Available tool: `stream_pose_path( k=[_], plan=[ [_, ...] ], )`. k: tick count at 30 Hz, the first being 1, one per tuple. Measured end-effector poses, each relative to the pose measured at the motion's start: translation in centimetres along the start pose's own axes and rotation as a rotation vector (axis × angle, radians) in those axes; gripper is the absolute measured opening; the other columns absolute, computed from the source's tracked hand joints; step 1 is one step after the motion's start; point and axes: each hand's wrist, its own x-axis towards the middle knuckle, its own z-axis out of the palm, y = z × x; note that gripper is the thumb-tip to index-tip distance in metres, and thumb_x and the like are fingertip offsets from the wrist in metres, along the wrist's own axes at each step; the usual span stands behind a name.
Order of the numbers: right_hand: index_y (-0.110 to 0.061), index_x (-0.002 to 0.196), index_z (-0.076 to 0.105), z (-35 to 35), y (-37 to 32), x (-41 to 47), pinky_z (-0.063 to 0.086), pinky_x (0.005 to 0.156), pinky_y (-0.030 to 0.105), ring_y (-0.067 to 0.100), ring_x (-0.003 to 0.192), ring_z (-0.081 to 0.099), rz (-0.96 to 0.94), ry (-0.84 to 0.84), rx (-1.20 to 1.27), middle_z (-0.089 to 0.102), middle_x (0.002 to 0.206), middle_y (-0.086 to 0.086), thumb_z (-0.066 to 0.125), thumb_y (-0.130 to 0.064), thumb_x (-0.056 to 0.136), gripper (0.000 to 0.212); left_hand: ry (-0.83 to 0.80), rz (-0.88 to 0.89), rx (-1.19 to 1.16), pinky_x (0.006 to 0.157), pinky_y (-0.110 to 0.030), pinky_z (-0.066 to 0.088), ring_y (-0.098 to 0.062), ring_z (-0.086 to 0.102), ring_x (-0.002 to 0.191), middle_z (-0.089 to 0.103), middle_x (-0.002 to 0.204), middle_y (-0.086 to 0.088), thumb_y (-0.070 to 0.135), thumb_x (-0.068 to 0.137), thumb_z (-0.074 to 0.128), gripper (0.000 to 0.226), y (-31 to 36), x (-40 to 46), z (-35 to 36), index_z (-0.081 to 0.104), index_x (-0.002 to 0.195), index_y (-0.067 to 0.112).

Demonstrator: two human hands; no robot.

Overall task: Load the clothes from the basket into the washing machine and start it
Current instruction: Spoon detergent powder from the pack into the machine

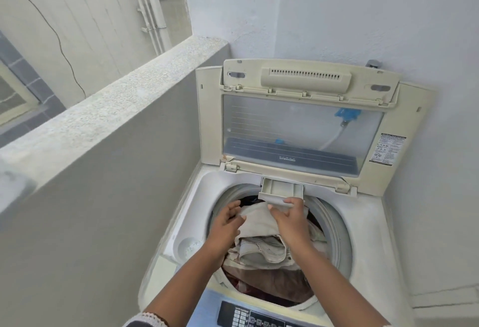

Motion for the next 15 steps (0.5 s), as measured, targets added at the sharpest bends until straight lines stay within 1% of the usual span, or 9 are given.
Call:
stream_pose_path(
  k=[2,4,6,8,12,15],
  plan=[
    [-0.023,0.122,0.041,0.8,-1.4,-0.8,0.044,0.059,0.026,0.017,0.069,0.056,-0.08,-0.026,-0.019,0.053,0.081,0.007,0.065,-0.031,0.093,0.038,0.029,0.03,0.001,0.103,-0.037,0.048,-0.01,0.056,0.12,0.056,0.135,0.005,0.018,0.098,0.059,0.034,0.7,-1.1,-1.0,0.055,0.13,0.029],
    [-0.024,0.124,0.039,1.6,-3.0,-1.5,0.05,0.068,0.032,0.025,0.077,0.064,-0.142,-0.045,-0.017,0.06,0.086,0.014,0.063,-0.037,0.094,0.041,0.056,0.066,0.014,0.102,-0.037,0.049,-0.01,0.058,0.117,0.06,0.13,0.007,0.017,0.098,0.059,0.029,1.7,-2.2,-2.2,0.058,0.124,0.029],
    [-0.027,0.124,0.038,2.5,-4.7,-2.4,0.054,0.077,0.04,0.03,0.084,0.066,-0.189,-0.083,0.0,0.06,0.086,0.012,0.06,-0.04,0.095,0.039,0.077,0.092,0.004,0.102,-0.04,0.049,-0.012,0.06,0.116,0.065,0.124,0.007,0.015,0.097,0.06,0.028,2.9,-3.4,-3.7,0.059,0.121,0.029],
    [-0.027,0.126,0.039,3.4,-6.5,-3.7,0.054,0.08,0.04,0.026,0.081,0.066,-0.244,-0.131,0.016,0.059,0.082,0.006,0.06,-0.037,0.096,0.038,0.111,0.121,-0.017,0.1,-0.039,0.049,-0.014,0.062,0.116,0.068,0.121,0.006,0.015,0.097,0.06,0.029,3.8,-4.9,-5.3,0.059,0.122,0.028],
    [-0.029,0.124,0.043,5.6,-10.1,-6.6,0.053,0.081,0.036,0.014,0.069,0.067,-0.355,-0.251,0.06,0.066,0.083,0.008,0.062,-0.031,0.095,0.034,0.165,0.22,-0.019,0.095,-0.031,0.05,-0.014,0.062,0.116,0.069,0.119,0.008,0.015,0.097,0.061,0.029,6.1,-9.1,-8.4,0.058,0.123,0.027],
    [-0.03,0.12,0.048,7.4,-13.8,-9.4,0.051,0.082,0.035,0.016,0.073,0.068,-0.478,-0.36,0.082,0.069,0.084,0.009,0.064,-0.027,0.094,0.03,0.169,0.348,0.022,0.09,-0.022,0.052,-0.01,0.062,0.114,0.068,0.12,0.006,0.013,0.098,0.06,0.031,8.2,-13.1,-10.5,0.058,0.126,0.027]
  ],
)
